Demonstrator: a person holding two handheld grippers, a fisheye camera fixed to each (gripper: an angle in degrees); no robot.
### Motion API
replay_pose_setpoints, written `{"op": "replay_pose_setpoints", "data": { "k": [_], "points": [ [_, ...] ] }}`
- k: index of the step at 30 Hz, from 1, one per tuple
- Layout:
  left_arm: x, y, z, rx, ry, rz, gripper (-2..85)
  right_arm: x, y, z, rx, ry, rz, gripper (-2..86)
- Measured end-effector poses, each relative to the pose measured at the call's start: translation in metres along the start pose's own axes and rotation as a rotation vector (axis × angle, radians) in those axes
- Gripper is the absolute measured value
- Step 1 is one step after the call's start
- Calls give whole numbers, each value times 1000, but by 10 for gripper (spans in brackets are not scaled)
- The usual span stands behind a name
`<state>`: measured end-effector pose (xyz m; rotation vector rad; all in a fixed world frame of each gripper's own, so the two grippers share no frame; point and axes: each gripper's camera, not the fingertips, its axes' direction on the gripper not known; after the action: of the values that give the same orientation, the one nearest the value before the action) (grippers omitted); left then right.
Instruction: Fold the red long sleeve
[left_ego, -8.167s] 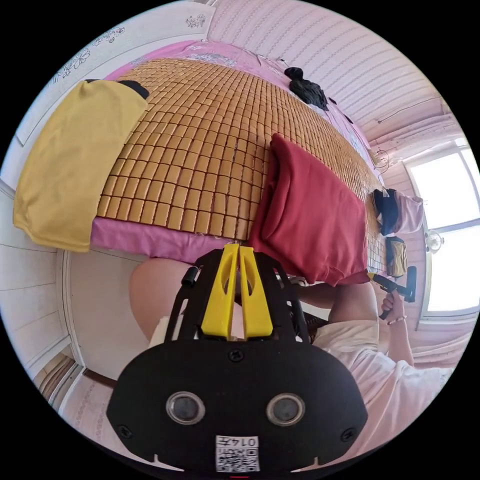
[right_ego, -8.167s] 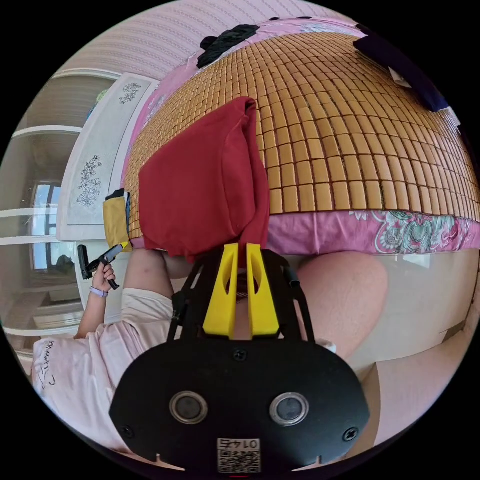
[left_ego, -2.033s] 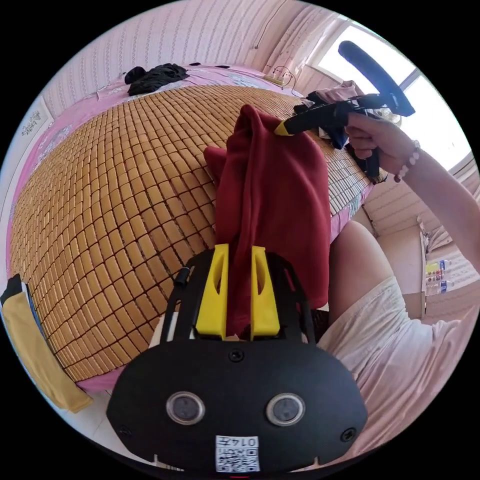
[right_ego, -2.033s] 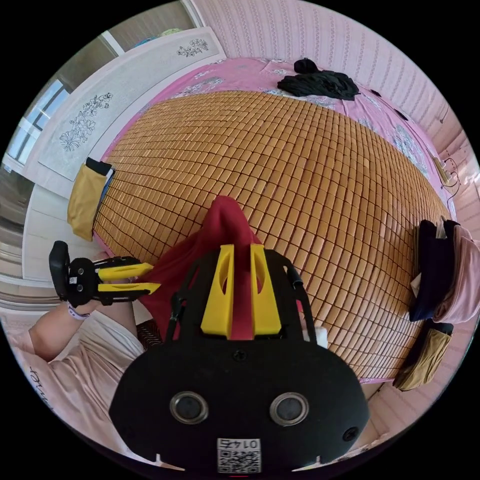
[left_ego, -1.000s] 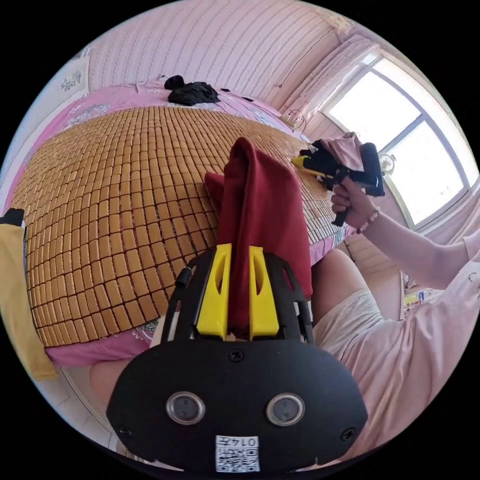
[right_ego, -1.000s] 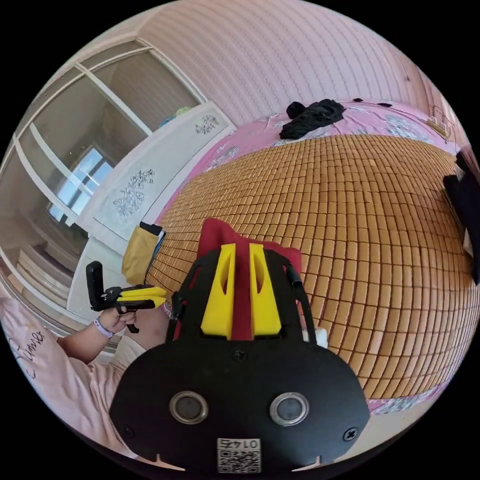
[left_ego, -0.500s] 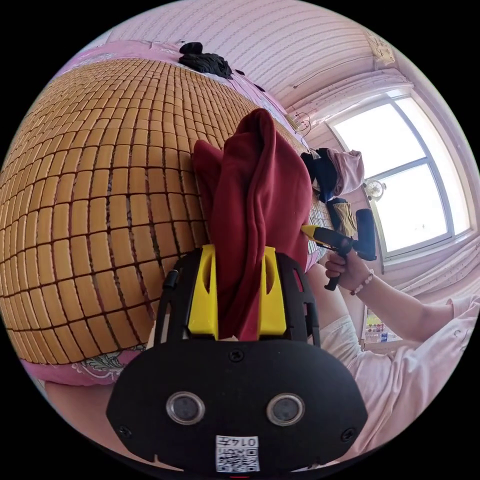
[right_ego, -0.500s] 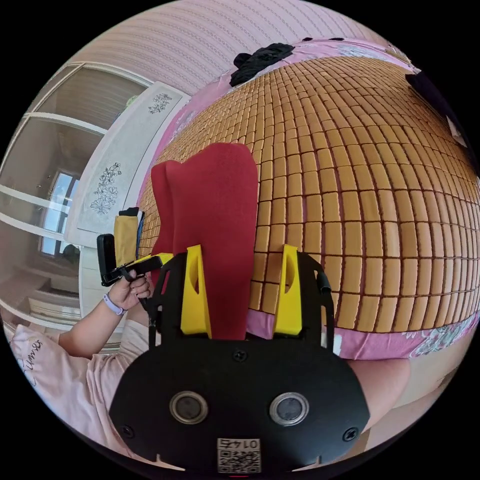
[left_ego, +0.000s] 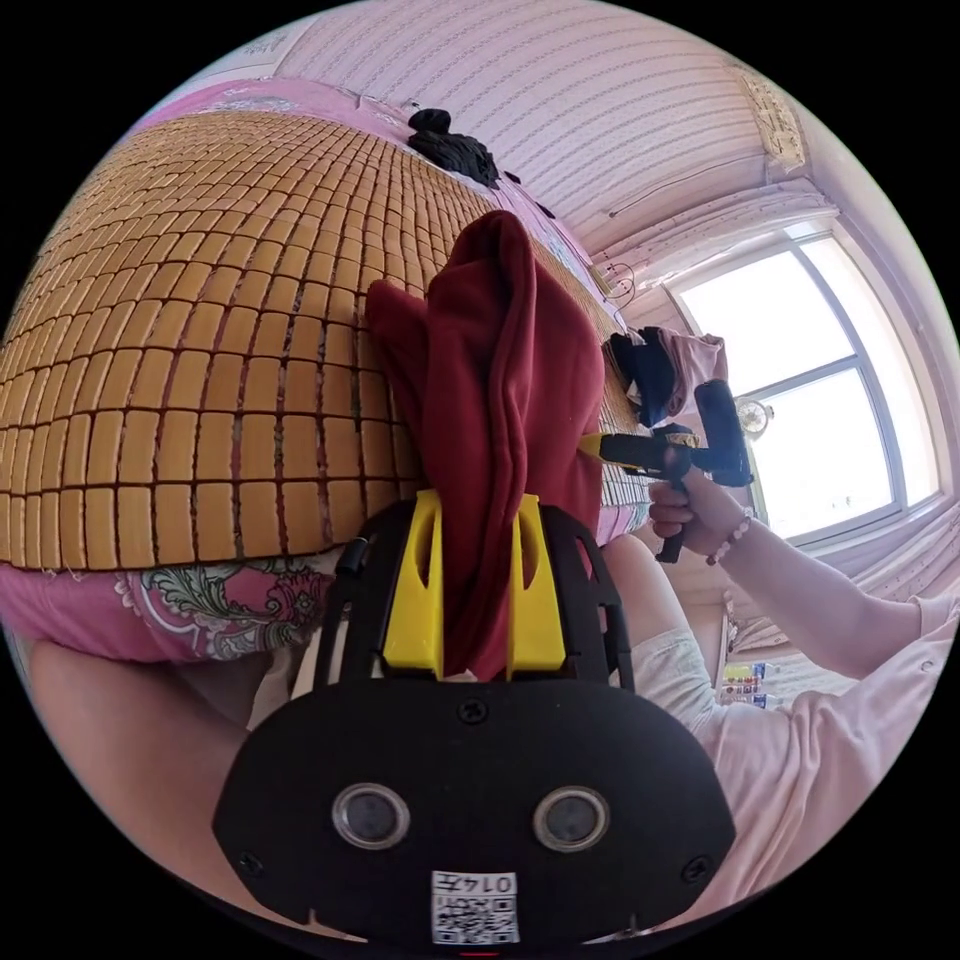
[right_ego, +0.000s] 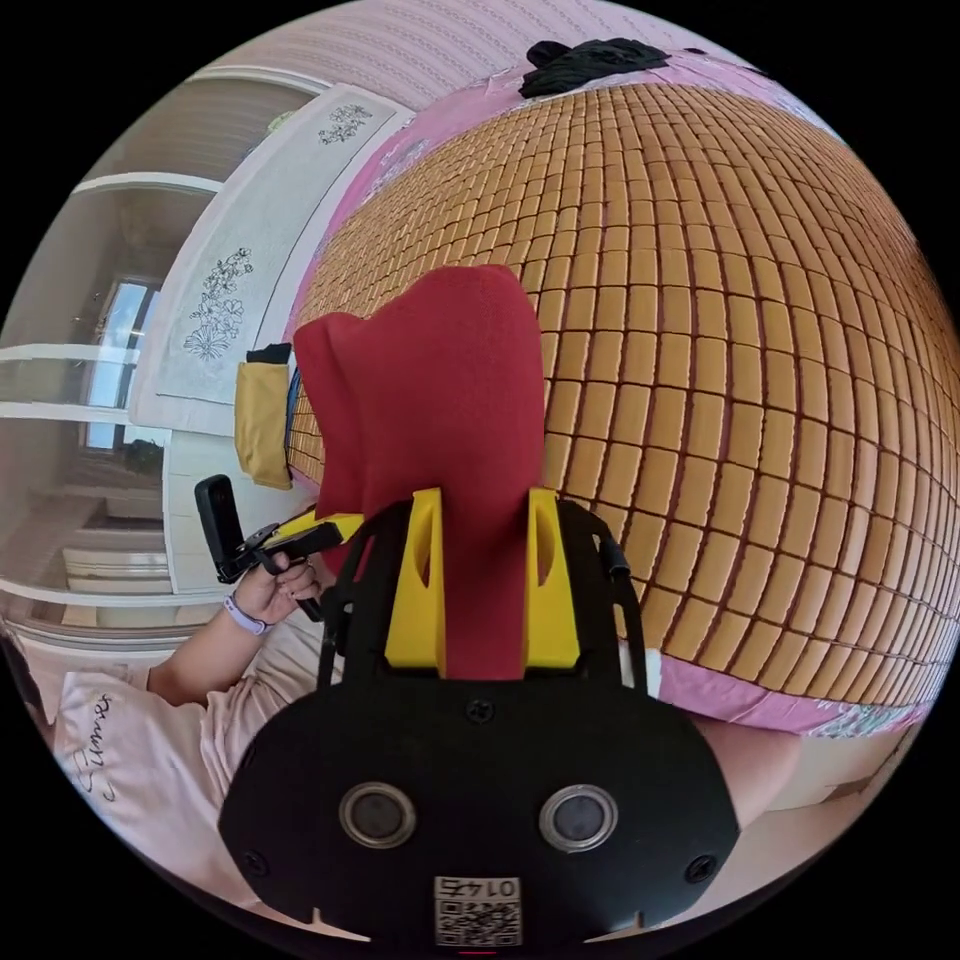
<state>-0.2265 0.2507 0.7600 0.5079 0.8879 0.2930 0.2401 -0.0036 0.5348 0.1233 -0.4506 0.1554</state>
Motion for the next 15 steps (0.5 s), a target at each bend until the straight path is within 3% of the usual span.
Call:
{"op": "replay_pose_setpoints", "data": {
  "k": [4, 8, 11, 15],
  "points": [
    [-7, 12, -18, 13, -20, -19, 95, -18, 4, -1, -29, -3, -76, 75],
    [-28, 24, -50, 105, 10, -99, 91, -81, 8, -14, 10, -6, -326, 66],
    [-48, 40, -89, 248, 67, -158, 89, -153, 4, -21, 24, 10, -575, 63],
    [-65, 87, -168, 566, 76, -192, 89, -262, -2, -17, -17, -15, -937, 63]
  ]
}}
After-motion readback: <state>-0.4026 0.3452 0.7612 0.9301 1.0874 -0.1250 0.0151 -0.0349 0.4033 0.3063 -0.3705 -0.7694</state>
